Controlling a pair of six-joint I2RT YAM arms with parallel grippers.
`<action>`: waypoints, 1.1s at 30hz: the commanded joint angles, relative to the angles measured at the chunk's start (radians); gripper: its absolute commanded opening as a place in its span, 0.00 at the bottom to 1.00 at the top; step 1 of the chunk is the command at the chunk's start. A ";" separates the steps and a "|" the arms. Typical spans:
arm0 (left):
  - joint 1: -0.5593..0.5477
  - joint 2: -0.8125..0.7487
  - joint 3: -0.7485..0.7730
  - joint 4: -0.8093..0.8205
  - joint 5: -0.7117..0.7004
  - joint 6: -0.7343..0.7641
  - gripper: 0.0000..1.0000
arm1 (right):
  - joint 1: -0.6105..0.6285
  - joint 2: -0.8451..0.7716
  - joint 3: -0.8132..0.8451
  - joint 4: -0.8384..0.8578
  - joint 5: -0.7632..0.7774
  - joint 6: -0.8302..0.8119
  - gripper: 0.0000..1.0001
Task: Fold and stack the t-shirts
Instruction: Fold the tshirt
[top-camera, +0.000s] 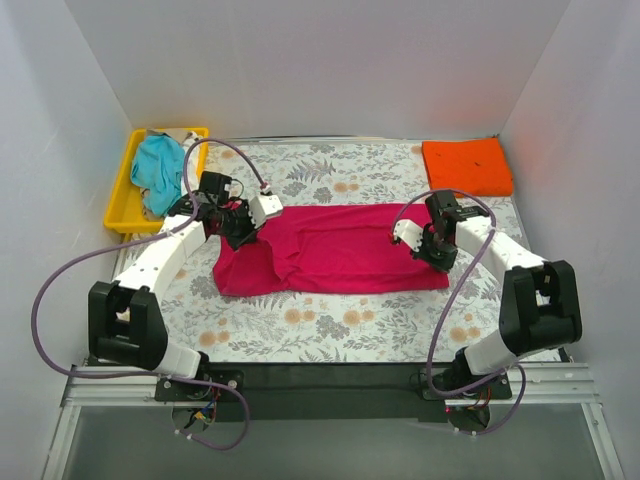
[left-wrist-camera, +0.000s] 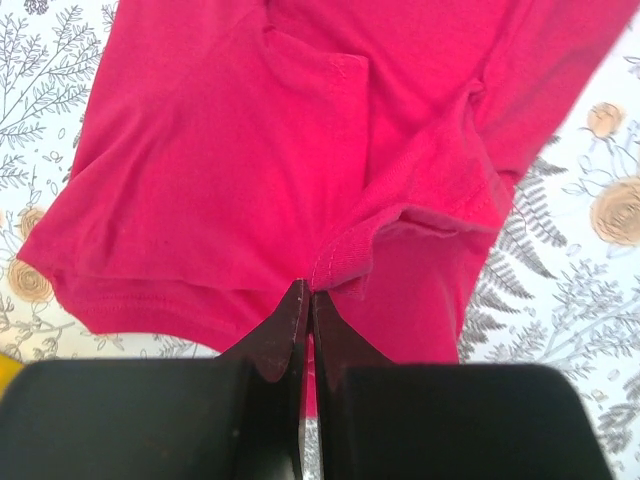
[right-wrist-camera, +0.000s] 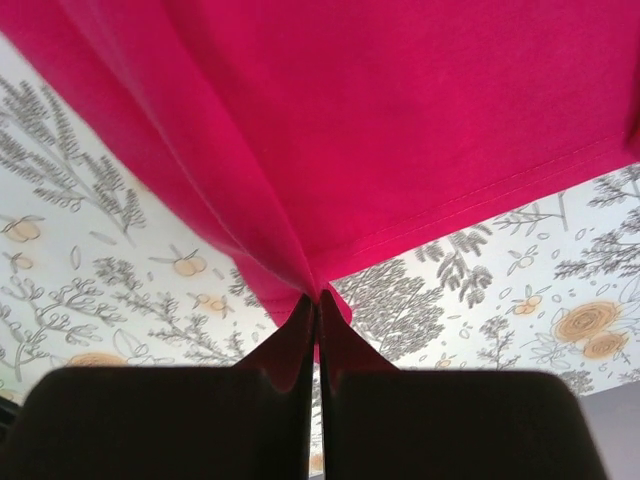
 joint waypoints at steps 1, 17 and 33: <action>0.019 0.037 0.057 0.054 0.047 -0.022 0.00 | -0.025 0.053 0.085 0.024 -0.035 -0.047 0.01; 0.144 0.034 0.074 0.016 0.140 0.044 0.00 | -0.050 0.145 0.187 0.040 -0.035 -0.095 0.01; 0.145 0.242 0.083 0.203 0.093 -0.061 0.00 | -0.053 0.325 0.281 0.105 -0.030 -0.052 0.07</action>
